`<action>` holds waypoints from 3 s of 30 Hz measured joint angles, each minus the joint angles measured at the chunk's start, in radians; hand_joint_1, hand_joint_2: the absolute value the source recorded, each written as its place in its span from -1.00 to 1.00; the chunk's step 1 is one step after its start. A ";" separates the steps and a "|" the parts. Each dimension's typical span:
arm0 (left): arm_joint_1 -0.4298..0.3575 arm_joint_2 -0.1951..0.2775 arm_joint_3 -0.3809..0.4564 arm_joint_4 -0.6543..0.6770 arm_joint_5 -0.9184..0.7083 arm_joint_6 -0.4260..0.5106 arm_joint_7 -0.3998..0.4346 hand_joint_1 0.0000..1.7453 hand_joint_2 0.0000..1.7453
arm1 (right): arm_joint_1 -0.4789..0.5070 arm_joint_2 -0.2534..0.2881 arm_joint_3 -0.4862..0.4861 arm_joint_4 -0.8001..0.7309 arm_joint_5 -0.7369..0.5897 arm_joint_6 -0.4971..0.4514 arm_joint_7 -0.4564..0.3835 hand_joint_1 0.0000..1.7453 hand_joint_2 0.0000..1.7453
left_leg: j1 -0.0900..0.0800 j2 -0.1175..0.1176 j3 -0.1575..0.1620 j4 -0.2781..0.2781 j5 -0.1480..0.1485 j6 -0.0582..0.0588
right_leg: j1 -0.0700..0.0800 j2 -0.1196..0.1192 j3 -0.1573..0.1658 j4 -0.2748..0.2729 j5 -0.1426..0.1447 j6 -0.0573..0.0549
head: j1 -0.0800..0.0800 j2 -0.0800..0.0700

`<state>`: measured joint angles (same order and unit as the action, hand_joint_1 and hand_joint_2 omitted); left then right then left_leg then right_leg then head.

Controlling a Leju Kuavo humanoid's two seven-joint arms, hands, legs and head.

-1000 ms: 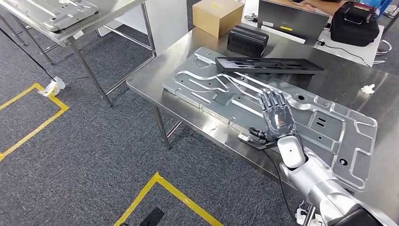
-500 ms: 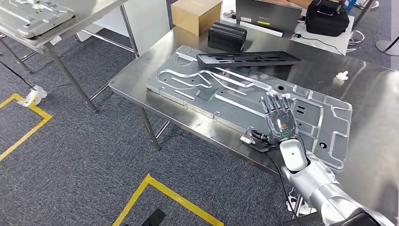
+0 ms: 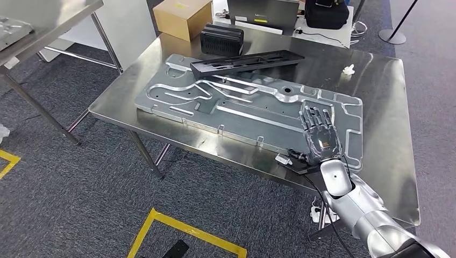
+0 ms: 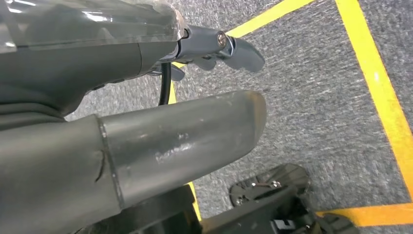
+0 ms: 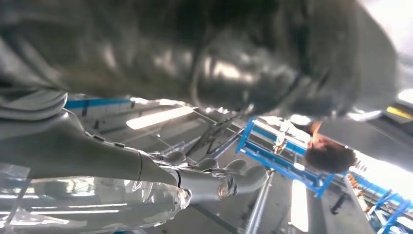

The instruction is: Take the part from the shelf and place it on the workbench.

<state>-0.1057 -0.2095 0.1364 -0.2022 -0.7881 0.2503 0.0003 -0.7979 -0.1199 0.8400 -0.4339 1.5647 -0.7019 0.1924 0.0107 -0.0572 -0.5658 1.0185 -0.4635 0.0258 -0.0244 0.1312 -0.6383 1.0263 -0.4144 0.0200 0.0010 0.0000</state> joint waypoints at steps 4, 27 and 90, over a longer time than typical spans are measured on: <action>-0.002 -0.001 0.000 0.000 0.000 0.000 0.000 -1.00 -1.00 | -0.003 -0.005 0.000 -0.001 -0.001 0.000 0.001 -1.00 -1.00 | 0.003 0.051 0.005 -0.024 0.016 0.019 | 0.007 -0.103 -0.060 0.124 -0.078 0.015 | 0.006 0.000; -0.001 0.002 0.007 0.000 -0.013 0.000 -0.001 -1.00 -1.00 | -0.004 -0.007 0.019 -0.002 0.003 0.000 0.089 -1.00 1.00 | -0.010 0.134 -0.019 -0.002 0.008 0.021 | 0.005 -0.154 0.023 -0.003 -0.021 0.004 | 0.002 0.000; 0.010 0.002 0.023 0.000 -0.033 0.000 -0.008 -1.00 -1.00 | -0.027 -0.008 0.084 0.009 0.005 0.000 0.104 -1.00 -1.00 | -0.012 0.100 -0.053 0.004 0.038 0.001 | 0.011 -0.243 0.067 0.006 -0.074 0.007 | 0.004 0.000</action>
<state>-0.0961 -0.2080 0.1591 -0.2022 -0.8210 0.2507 -0.0072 -0.8247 -0.1284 0.9235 -0.4248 1.5698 -0.7020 0.2968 -0.0014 0.0428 -0.6185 1.0229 -0.4256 0.0267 -0.0134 -0.1115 -0.5715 1.0321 -0.4882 0.0271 0.0049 0.0000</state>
